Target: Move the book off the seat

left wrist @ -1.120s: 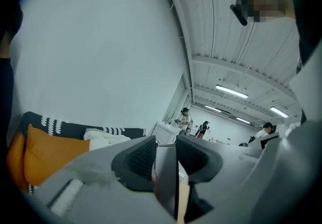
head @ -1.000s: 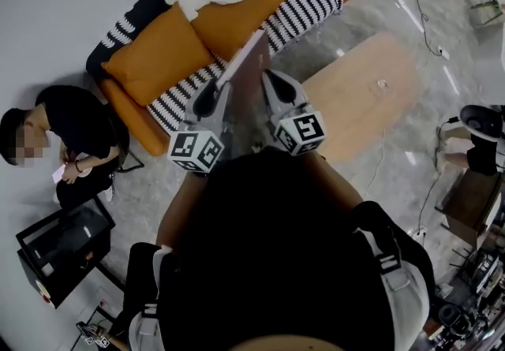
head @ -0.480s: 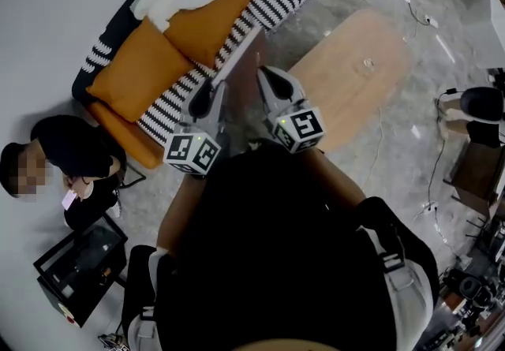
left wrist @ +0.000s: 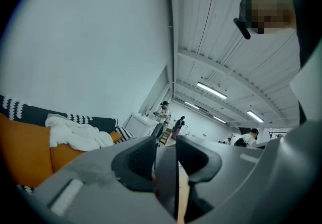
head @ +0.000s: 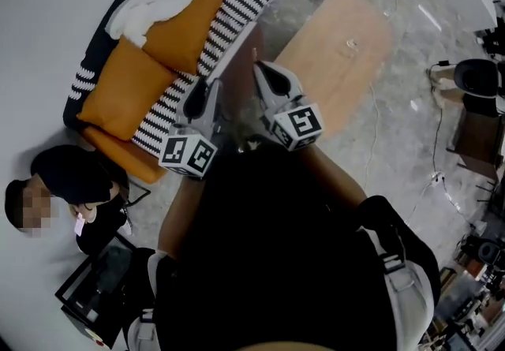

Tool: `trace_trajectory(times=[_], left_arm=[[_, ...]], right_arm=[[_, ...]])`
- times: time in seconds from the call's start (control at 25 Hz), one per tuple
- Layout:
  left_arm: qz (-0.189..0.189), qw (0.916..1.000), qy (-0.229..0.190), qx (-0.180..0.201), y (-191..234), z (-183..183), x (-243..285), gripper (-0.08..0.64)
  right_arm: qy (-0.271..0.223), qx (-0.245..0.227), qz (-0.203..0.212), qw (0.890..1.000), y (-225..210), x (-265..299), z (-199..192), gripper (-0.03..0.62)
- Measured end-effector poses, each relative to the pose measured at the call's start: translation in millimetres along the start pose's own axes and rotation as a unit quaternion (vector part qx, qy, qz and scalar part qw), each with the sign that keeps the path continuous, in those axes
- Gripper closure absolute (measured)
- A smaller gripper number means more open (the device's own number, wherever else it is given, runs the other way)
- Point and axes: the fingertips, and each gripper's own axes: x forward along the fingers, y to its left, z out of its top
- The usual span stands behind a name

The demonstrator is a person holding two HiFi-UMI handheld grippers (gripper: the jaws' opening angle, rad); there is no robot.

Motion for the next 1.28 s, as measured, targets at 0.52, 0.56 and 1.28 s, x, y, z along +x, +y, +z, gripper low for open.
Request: trace_trajectory(times=[0.52,0.56,1.28], left_arm=[[-0.112,0.9919,0.060,-0.008,4,-1,23,0.423],[-0.118,0.9909,0.064,-0.010,5,-4,25,0.423],[-0.220,0.9663,0.133,-0.011,-26,-41,55,0.423]], right_arm=[[-0.024,-0.007,-0.136,0.990,-11,-16,5,0.584],[-0.025,-0.006,-0.147,0.989,-10,-18,2,0.584],[-0.049,0.020,-0.284,0.957,-38,-75,-12,0.584]])
